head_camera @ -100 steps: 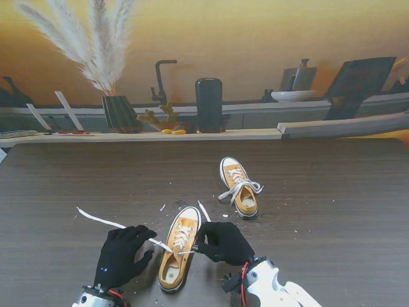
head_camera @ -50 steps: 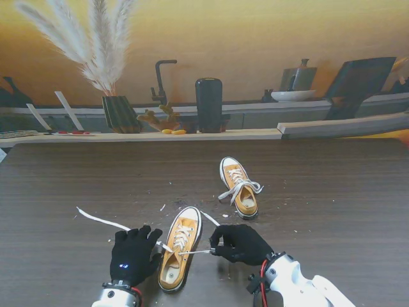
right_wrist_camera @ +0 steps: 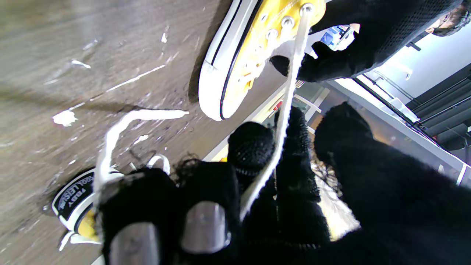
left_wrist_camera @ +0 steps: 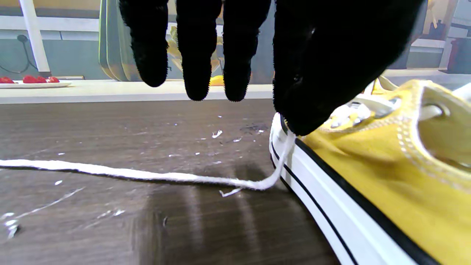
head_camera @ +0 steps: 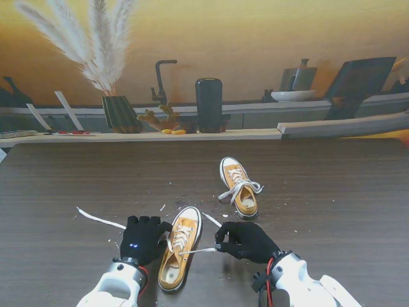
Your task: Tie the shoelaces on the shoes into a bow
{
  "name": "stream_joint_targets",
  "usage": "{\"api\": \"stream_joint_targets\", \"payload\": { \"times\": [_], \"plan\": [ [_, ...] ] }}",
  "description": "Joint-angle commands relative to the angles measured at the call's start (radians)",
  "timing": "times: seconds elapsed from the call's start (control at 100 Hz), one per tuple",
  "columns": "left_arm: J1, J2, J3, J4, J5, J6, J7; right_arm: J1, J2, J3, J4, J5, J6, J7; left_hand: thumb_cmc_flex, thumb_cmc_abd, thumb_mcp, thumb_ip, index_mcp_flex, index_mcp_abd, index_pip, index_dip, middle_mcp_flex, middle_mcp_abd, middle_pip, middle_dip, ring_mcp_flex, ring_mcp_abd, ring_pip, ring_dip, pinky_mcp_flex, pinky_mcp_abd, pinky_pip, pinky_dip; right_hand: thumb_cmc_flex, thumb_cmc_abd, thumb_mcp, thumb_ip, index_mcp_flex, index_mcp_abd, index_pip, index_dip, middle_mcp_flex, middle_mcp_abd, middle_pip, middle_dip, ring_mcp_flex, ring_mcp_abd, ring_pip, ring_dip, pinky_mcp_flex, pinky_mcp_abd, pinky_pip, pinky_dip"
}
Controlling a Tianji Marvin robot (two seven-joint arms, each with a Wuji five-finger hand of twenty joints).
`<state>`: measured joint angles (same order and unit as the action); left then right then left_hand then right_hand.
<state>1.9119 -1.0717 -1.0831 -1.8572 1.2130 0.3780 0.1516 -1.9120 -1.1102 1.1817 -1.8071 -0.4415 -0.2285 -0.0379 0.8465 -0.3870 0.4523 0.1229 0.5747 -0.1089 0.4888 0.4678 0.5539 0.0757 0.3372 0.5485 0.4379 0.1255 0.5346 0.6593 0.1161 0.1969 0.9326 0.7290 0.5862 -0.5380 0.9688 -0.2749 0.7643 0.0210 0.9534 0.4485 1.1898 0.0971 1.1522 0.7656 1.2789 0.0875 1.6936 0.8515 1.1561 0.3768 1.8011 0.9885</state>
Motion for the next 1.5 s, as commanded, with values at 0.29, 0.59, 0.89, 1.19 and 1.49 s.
{"api": "stream_joint_targets", "payload": {
  "times": [0.29,0.59,0.89,1.19,1.49],
  "plan": [
    [0.022,0.012,-0.004,-0.041,0.01,-0.047,-0.08,-0.017,0.009,0.009,-0.023,0.009,0.006,0.034,0.045,-0.027,0.011,-0.023,0.035,-0.127,0.026,0.041,0.022,-0.007,0.014,0.039,-0.001,-0.012,0.009,0.031,0.0,-0.02,0.017,0.011,0.021,0.03,-0.039,0.027,0.007,-0.024,-0.001,-0.024,0.0,0.04,-0.01,0.011,0.031,-0.035,0.051,-0.005,0.041,-0.041,0.293,0.007],
    [0.008,0.013,0.014,-0.037,0.007,-0.03,-0.1,-0.023,0.008,0.013,-0.025,0.021,-0.004,0.032,0.183,0.189,-0.311,-0.091,0.086,0.056,0.309,0.126,0.074,-0.004,0.062,0.073,0.023,-0.001,0.053,0.049,0.024,-0.019,0.097,0.014,0.04,0.044,-0.046,0.032,0.036,-0.026,0.002,-0.032,0.013,0.052,-0.017,0.011,0.03,-0.016,0.047,-0.008,0.036,-0.023,0.293,-0.003],
    [0.086,0.016,-0.03,-0.092,0.052,-0.054,-0.112,-0.03,0.007,0.021,-0.029,0.03,-0.009,0.032,0.183,0.319,-0.41,-0.092,-0.012,0.147,0.568,0.344,0.032,0.016,0.06,0.063,-0.082,0.068,-0.122,-0.057,-0.08,0.028,-0.24,-0.144,0.052,0.054,-0.051,0.033,0.048,-0.027,-0.001,-0.037,0.017,0.057,-0.027,0.009,0.03,-0.006,0.046,-0.009,0.035,-0.013,0.293,-0.008],
    [0.12,-0.01,-0.049,-0.014,-0.047,-0.153,0.206,-0.036,0.008,0.023,-0.035,0.039,-0.011,0.041,-0.117,0.111,-0.118,0.127,0.374,0.269,0.876,0.501,0.393,0.032,0.161,0.061,0.224,0.076,-0.082,-0.126,0.019,0.061,-0.455,-0.421,0.058,0.057,-0.053,0.032,0.052,-0.026,-0.002,-0.038,0.022,0.061,-0.03,0.009,0.029,-0.001,0.043,-0.011,0.034,-0.009,0.293,-0.011],
    [0.069,-0.066,-0.036,0.121,-0.262,-0.322,0.446,-0.045,0.01,0.025,-0.045,0.045,-0.008,0.051,-0.181,-0.104,0.213,0.179,0.639,0.395,1.044,0.396,0.732,0.02,0.302,0.101,0.586,0.092,-0.007,-0.187,0.208,0.112,-0.337,-0.432,0.059,0.056,-0.054,0.033,0.054,-0.026,-0.003,-0.039,0.029,0.061,-0.031,0.009,0.029,0.001,0.042,-0.011,0.034,-0.006,0.293,-0.015]
  ]
}}
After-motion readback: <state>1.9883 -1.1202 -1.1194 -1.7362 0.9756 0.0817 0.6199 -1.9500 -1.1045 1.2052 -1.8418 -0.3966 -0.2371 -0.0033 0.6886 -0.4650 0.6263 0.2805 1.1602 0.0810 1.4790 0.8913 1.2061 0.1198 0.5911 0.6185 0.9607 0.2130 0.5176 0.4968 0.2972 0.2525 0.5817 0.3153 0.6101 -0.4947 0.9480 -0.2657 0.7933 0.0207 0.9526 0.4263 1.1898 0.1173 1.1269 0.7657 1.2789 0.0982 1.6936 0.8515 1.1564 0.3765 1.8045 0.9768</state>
